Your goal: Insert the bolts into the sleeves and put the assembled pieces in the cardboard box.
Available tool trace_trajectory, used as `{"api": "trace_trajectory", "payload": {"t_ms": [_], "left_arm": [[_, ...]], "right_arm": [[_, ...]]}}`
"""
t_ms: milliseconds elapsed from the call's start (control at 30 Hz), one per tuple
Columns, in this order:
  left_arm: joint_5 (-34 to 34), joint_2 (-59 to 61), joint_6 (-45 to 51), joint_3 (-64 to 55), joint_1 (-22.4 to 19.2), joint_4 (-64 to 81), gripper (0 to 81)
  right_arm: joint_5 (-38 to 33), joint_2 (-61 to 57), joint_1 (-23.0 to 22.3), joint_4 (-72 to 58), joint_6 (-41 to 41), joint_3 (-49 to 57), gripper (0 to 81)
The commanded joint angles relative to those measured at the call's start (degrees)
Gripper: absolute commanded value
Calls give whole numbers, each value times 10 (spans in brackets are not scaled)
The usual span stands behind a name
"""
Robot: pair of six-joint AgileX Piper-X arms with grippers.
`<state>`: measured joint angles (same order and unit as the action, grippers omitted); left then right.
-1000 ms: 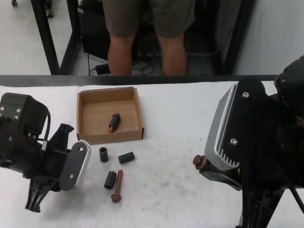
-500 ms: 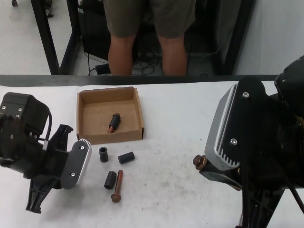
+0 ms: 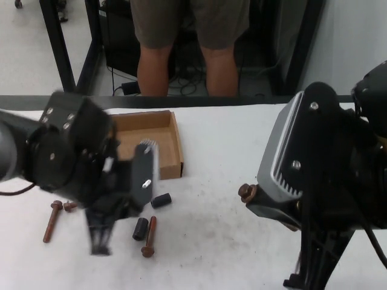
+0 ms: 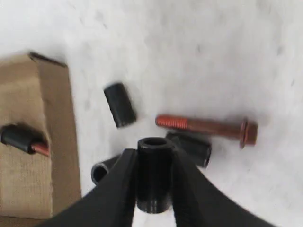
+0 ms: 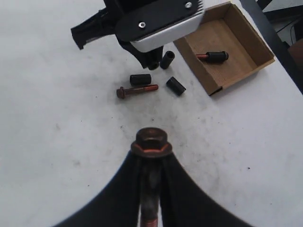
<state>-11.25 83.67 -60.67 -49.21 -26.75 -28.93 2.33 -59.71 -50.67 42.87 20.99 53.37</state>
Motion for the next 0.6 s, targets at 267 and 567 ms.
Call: {"api": "trace_trajectory", "payload": {"t_ms": [267,567], "left_arm": [[-7,-187,403,18,-66,-61,8],[-99,-318,627,131,-66,67,8]], "right_arm": [[-41,20,4,-81,-192,15,0],[-65,-13,4,-214,-327,15,0]]}}
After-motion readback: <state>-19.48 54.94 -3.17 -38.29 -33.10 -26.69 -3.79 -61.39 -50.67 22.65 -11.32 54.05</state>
